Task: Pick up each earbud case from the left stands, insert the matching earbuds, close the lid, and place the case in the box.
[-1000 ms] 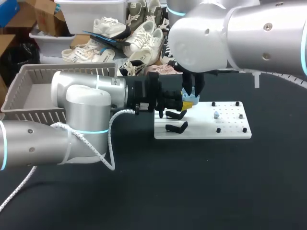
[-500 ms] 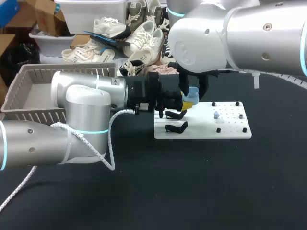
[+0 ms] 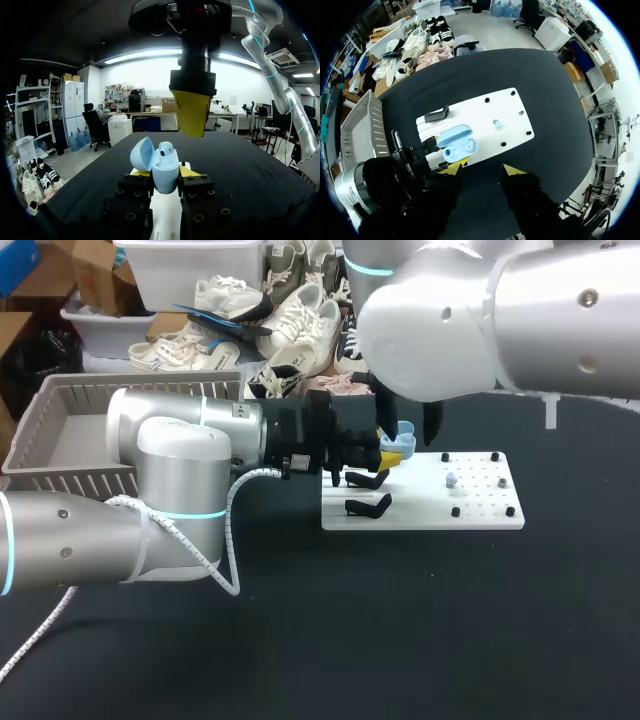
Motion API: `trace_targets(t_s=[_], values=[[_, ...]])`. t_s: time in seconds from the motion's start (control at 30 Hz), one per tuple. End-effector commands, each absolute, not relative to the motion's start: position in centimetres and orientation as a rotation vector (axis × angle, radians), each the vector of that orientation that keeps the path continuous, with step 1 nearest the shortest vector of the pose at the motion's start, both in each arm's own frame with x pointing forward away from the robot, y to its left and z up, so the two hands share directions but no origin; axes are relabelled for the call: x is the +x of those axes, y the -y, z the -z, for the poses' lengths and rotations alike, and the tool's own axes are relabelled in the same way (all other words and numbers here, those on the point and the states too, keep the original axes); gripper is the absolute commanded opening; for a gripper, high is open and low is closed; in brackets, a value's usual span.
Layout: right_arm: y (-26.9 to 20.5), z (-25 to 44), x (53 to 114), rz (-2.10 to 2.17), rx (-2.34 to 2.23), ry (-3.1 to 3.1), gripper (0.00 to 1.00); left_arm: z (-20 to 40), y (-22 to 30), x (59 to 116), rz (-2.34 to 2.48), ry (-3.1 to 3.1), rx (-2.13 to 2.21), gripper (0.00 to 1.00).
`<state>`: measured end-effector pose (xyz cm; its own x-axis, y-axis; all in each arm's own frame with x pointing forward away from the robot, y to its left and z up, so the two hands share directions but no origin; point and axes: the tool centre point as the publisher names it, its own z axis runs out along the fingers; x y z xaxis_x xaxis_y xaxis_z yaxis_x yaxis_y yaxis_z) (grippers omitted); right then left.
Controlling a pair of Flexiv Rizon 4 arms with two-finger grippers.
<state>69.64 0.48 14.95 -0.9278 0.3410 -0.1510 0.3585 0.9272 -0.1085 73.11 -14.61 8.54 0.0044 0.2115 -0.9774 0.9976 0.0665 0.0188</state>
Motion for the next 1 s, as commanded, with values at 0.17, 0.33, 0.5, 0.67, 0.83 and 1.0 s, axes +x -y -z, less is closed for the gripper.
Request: trace_targets(t_s=[0.17,0.33,0.5,0.67,0.83,1.0], values=[[2.7,-15.9,66.9,0.068,0.435,-2.811,0.50,-8.5,14.6,73.1,1.040,-1.385,1.314,0.00],[4.2,-15.5,67.0,0.012,0.411,-2.779,0.53,-8.5,14.6,73.1,1.040,-1.385,1.314,0.00],[6.0,-14.1,67.6,-0.051,0.404,-2.750,0.51,-8.5,14.6,73.1,1.040,-1.385,1.314,0.00],[7.1,-12.1,68.7,-0.097,0.392,-2.747,0.53,-8.5,14.6,73.1,1.040,-1.385,1.314,0.00],[7.6,-10.2,69.7,-0.104,0.457,-2.775,0.50,-8.5,14.6,73.1,1.040,-1.385,1.314,0.00],[7.8,-9.0,70.6,-0.114,0.563,-2.800,0.55,-8.5,14.6,73.1,1.040,-1.385,1.314,0.00]])
